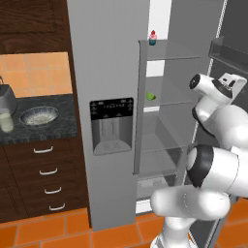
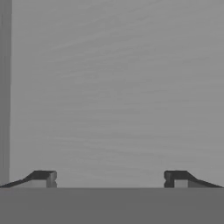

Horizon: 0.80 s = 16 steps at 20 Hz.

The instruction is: Grab a lemon wedge from the fridge and one ice cube from the ice bowl, and put them in the glass of lemonade.

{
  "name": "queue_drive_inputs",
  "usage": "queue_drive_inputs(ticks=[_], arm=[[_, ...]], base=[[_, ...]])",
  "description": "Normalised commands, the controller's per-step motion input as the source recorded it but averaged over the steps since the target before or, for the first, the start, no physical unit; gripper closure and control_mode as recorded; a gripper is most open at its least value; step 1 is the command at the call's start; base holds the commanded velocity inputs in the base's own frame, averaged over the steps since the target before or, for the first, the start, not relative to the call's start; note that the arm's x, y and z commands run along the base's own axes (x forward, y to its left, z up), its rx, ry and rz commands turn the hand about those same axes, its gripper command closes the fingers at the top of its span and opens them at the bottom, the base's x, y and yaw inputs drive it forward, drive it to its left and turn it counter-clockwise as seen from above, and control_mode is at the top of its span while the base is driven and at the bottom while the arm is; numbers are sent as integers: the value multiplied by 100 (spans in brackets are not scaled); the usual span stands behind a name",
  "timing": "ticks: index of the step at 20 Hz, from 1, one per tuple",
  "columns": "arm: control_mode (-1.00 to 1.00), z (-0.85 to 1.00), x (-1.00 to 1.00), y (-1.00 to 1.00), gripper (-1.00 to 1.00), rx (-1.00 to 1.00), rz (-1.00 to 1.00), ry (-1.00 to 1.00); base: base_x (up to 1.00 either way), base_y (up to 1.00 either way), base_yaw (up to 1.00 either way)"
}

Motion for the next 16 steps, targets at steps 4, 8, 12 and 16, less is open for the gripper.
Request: queue_drive_inputs(ticks=[4, 8, 12, 16], arm=[[-100, 0, -14, 100, -100, 2, 0, -17], [-100, -21, -1, 73, -100, 33, 0, -27], [-100, -31, 0, 61, -100, 51, 0, -24], [-100, -1, 0, 71, -100, 50, 0, -26]], base=[[0, 0, 0], [0, 0, 0], [0, 0, 0], [0, 0, 0]])
